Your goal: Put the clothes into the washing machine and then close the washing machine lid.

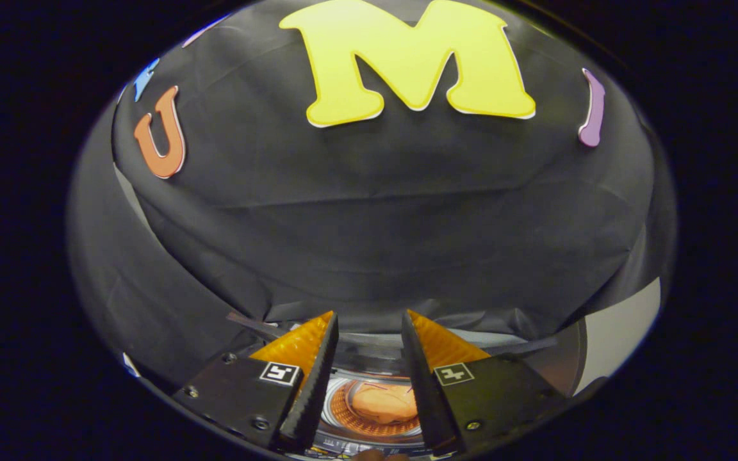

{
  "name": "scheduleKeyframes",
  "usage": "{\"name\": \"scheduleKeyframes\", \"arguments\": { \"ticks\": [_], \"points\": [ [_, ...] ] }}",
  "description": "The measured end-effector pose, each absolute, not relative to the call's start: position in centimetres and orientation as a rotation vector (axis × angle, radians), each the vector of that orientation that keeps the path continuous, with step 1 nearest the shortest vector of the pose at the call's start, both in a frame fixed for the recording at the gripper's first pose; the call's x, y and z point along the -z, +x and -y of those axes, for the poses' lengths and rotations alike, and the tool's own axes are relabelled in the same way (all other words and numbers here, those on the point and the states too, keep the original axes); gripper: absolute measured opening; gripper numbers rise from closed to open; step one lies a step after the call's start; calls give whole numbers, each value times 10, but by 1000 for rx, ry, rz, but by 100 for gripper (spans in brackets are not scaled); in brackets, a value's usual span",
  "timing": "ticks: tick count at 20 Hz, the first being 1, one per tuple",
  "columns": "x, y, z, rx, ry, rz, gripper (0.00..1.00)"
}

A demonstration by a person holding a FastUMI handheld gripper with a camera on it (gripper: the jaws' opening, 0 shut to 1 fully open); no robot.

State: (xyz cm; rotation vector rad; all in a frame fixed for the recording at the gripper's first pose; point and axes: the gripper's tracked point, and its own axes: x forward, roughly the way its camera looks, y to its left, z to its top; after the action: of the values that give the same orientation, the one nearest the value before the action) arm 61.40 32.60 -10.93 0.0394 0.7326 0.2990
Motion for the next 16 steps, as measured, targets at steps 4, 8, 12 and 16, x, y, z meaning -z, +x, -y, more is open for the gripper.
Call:
{"name": "scheduleKeyframes", "arguments": {
  "ticks": [4,8,12,16],
  "points": [
    [119,628,-331,-284,50,-741,63],
    [135,640,-334,-275,59,-777,63],
    [150,643,-336,-275,53,-816,63],
    [160,643,-335,-260,39,-848,63]
  ]
}}
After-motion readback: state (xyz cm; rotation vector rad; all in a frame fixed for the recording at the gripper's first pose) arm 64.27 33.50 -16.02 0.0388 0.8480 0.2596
